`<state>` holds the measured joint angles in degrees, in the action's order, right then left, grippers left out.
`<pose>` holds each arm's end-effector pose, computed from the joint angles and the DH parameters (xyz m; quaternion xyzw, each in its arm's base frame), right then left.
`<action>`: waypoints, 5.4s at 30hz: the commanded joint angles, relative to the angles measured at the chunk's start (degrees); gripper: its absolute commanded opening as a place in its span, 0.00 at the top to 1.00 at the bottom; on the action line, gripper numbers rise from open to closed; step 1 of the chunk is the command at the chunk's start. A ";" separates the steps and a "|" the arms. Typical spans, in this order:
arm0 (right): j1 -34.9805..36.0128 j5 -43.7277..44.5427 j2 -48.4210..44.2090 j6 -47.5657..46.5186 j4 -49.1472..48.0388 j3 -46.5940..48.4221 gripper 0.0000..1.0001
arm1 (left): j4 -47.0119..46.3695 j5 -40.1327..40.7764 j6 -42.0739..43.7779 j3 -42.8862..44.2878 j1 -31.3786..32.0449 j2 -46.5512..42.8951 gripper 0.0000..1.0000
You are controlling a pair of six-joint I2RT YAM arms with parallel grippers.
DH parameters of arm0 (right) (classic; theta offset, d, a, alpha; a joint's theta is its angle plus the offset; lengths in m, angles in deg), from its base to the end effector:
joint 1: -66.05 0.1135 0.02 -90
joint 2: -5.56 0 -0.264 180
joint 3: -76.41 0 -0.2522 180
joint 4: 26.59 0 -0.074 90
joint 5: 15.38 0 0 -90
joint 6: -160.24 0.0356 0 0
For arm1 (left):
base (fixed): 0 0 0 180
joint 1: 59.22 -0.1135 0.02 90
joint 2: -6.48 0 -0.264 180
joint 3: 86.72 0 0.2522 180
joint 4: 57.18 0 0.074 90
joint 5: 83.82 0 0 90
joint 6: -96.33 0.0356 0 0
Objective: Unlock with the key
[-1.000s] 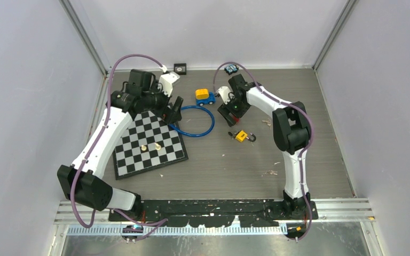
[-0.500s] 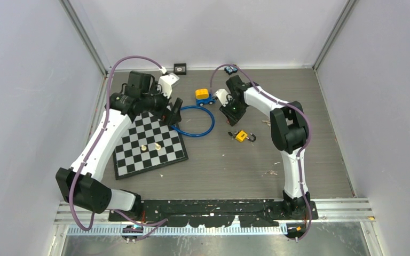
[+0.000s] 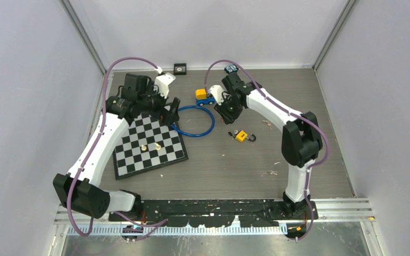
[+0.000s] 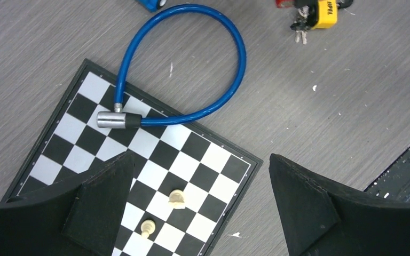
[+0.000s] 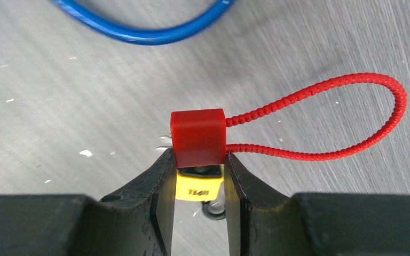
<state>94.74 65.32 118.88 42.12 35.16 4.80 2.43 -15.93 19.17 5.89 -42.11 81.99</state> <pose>0.3648 0.2062 0.2340 -0.4788 0.8508 0.0804 0.2010 0.2578 -0.0934 0.3710 0.3067 0.8479 -0.1901 0.3884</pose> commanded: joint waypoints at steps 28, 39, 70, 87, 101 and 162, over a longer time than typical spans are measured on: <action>25.89 5.54 -18.31 7.42 -11.06 -32.91 0.71 | -4.85 -0.84 -10.73 1.02 -13.22 -1.39 0.00; 25.89 7.03 -19.53 6.85 -8.61 -31.49 0.37 | -5.32 -2.02 -9.15 -0.36 -13.20 -4.21 0.00; -5.13 2.79 -38.08 -20.08 13.95 -45.50 0.35 | 1.64 -20.89 -1.58 -4.87 -13.12 -3.46 0.02; -5.12 3.95 -26.92 -24.05 7.50 -45.20 0.41 | 1.60 -21.38 -1.84 -3.54 -13.06 -0.22 0.03; -5.00 3.15 -25.07 -24.35 5.03 -48.05 0.53 | 0.84 -22.01 -2.31 -4.22 -12.96 -0.11 0.03; -3.37 -45.19 -29.62 24.24 -3.99 -11.34 1.00 | -69.84 -42.82 -20.09 -21.66 16.12 12.10 0.49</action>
<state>91.18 22.28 90.07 63.93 33.85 -5.80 -59.23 -56.98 0.60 -15.53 -26.16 93.73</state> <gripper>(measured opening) 0.024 0.594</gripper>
